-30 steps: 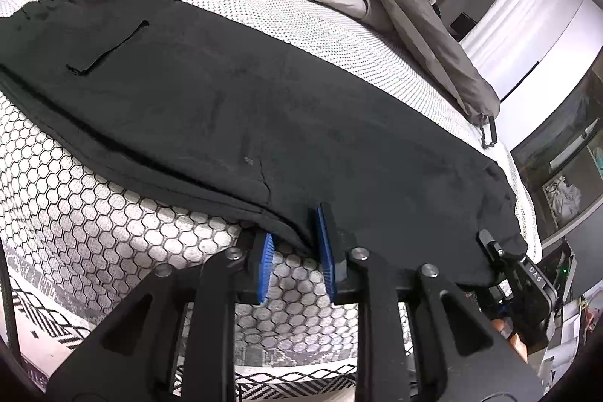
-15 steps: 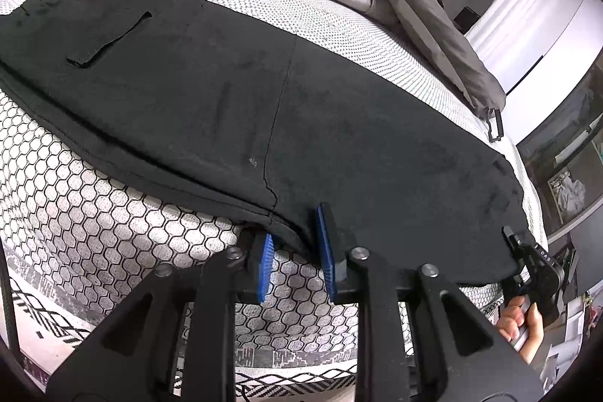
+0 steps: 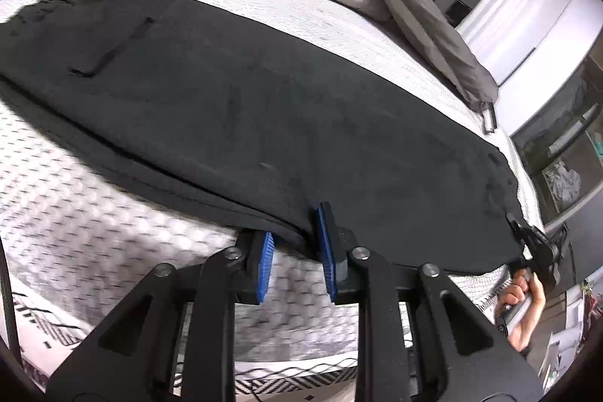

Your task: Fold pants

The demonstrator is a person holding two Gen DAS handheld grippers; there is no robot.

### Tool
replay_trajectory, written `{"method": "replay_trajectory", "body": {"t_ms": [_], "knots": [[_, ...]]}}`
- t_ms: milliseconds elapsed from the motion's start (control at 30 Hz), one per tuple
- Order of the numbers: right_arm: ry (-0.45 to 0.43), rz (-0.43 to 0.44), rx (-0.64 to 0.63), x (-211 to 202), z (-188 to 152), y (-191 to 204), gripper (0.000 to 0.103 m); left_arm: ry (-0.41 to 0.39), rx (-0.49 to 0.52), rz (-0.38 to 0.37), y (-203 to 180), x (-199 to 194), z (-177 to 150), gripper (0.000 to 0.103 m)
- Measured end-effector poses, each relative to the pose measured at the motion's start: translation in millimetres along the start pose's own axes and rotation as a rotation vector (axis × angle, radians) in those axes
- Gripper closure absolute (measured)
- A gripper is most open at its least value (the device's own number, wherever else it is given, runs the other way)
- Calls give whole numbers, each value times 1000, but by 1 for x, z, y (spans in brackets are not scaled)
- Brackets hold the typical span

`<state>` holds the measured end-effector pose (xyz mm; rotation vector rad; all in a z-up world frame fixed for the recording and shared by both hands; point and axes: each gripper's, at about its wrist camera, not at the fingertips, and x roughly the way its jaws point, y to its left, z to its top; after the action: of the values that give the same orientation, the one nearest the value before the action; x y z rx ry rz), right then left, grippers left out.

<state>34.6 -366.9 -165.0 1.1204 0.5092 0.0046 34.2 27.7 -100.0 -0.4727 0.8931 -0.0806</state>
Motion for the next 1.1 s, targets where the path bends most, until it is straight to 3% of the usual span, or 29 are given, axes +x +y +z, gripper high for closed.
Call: {"method": "replay_trajectory", "body": {"t_ms": [67, 133, 300, 433, 667, 867, 1100], "knots": [[-3, 20, 7, 0, 1, -1, 100, -27, -15, 20, 13, -7, 5, 71], [-12, -3, -22, 0, 0, 4, 100, -89, -31, 152, 30, -17, 12, 71], [-15, 15, 1, 2, 1, 1, 100, -142, -119, 222, 78, -27, 36, 71], [-9, 20, -4, 0, 0, -1, 100, -155, -202, 203, 113, -24, 56, 71], [4, 39, 2, 2, 2, -3, 100, -185, -240, 203, 148, -24, 78, 70], [22, 53, 4, 6, 8, -4, 100, -271, -339, 348, 201, -41, 95, 71], [13, 86, 51, 6, 34, -12, 98, -251, -342, 361, 244, -42, 118, 74]]}}
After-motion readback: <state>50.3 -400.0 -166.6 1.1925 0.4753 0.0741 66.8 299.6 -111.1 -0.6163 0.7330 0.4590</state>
